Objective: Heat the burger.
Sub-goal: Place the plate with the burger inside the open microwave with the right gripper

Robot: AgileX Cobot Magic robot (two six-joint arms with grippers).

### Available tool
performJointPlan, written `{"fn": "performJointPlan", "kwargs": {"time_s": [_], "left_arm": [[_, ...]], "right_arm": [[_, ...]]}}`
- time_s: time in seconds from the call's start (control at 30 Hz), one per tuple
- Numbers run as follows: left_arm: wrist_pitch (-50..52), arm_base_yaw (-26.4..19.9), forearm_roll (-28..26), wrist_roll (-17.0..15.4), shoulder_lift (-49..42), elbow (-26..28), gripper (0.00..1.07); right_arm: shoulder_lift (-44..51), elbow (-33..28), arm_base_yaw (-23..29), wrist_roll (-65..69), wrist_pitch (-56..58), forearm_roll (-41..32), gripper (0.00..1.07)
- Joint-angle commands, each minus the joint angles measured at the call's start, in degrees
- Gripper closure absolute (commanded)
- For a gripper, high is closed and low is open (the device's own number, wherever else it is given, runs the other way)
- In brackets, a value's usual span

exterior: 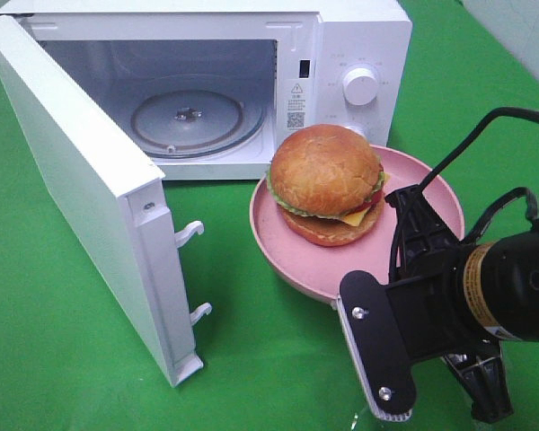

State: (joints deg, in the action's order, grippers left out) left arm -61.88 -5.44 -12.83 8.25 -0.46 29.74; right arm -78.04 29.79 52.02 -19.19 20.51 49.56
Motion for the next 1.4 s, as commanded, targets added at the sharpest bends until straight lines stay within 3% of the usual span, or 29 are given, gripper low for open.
{"fn": "performJointPlan", "kwargs": {"time_s": [0.03, 0.17, 0.27, 0.4, 0.67, 0.8, 0.97, 1.4], "left_arm": [[0.5, -0.2, -0.6, -0.1, -0.7, -0.2, 0.22], [0.5, -0.2, -0.6, -0.1, -0.7, -0.2, 0.22], [0.5, -0.2, -0.6, -0.1, -0.7, -0.2, 0.22], [0.5, -0.2, -0.6, -0.1, -0.7, -0.2, 0.22], [0.5, -0.2, -0.6, -0.1, -0.7, -0.2, 0.22], [0.5, -0.2, -0.6, -0.1, -0.7, -0.2, 0.22], [0.5, -0.2, -0.6, -0.1, -0.7, -0.2, 0.22], [0.5, -0.2, -0.6, -0.1, -0.7, -0.2, 0.22]], "right_arm": [[0.6, 0.2, -1.4, -3.6, -2.5, 0.2, 1.06], [0.6, 0.2, -6.0, -17.8, -6.6, -7.2, 1.06], [0.6, 0.2, -6.8, -19.9, -7.0, -8.4, 1.06], [0.6, 0.2, -10.8, -32.1, -9.7, -16.8, 1.07], [0.6, 0.2, -14.2, -44.5, -11.6, -25.3, 1.07], [0.6, 0.5, -17.0, -61.1, -13.2, -34.1, 1.07], [0.6, 1.4, -18.1, -69.2, -12.5, -40.8, 1.07], [0.6, 3.4, -18.4, -69.9, -10.8, -42.1, 1.07]]}}
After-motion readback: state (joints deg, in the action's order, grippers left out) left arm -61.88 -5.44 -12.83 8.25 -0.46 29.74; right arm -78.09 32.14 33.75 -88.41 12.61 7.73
